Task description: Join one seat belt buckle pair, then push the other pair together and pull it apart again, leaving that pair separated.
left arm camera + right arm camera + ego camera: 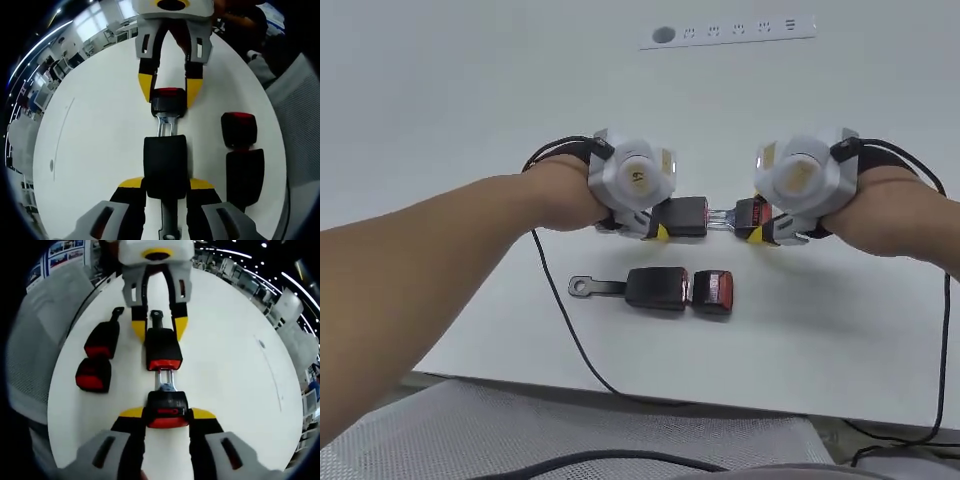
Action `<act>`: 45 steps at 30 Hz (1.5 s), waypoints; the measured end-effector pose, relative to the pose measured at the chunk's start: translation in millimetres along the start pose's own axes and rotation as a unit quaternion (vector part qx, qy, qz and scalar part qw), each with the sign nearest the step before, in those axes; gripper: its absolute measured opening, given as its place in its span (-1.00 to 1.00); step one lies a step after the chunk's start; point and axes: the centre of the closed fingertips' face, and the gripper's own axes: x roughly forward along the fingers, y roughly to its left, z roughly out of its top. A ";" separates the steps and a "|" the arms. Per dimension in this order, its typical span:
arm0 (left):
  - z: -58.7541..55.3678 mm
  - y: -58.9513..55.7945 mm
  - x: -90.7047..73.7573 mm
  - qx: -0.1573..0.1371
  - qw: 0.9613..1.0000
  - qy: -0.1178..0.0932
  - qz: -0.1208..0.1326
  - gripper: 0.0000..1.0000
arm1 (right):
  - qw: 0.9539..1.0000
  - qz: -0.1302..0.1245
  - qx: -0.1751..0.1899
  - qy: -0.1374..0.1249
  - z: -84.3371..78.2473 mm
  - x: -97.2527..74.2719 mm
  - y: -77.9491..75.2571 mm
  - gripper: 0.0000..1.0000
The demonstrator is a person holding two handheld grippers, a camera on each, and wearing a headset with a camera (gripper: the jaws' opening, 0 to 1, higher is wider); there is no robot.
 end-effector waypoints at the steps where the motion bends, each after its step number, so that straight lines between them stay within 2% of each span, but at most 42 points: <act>1: 0.1 -0.1 0.0 0.000 1.000 -0.001 0.000 -0.37 | 1.000 0.000 0.001 -0.002 0.7 0.4 0.2 -0.35; 6: 1.2 -1.4 0.0 0.009 1.000 -0.001 -0.002 -0.38 | 1.000 0.004 -0.003 -0.016 10.2 5.3 4.1 -0.35; 11: 0.9 -1.4 -0.2 0.008 1.000 -0.003 -0.007 -0.39 | 1.000 0.009 0.009 -0.025 9.3 6.5 2.5 -0.36; 18: 1.5 -1.8 -0.1 0.006 1.000 -0.010 -0.009 -0.41 | 1.000 0.010 0.007 -0.024 12.0 8.6 2.8 -0.39; 23: 3.4 -1.9 0.4 0.015 1.000 -0.002 -0.013 -0.41 | 1.000 0.018 0.003 -0.025 14.7 8.1 1.9 -0.40; 26: 2.9 -2.0 0.1 0.015 1.000 -0.005 -0.012 -0.41 | 0.999 0.019 0.006 -0.035 22.8 11.8 4.8 -0.40; 28: 2.9 -2.0 0.0 0.017 1.000 -0.007 -0.011 -0.41 | 0.999 0.017 0.002 -0.030 24.6 13.2 4.0 -0.41; 33: 3.0 -1.9 0.5 0.017 1.000 -0.001 -0.010 -0.41 | 0.999 0.018 0.012 -0.041 22.9 13.6 1.9 -0.40; 45: 3.3 -1.8 0.0 0.016 1.000 -0.004 -0.010 -0.40 | 0.999 0.016 0.009 -0.038 22.7 11.8 1.9 -0.38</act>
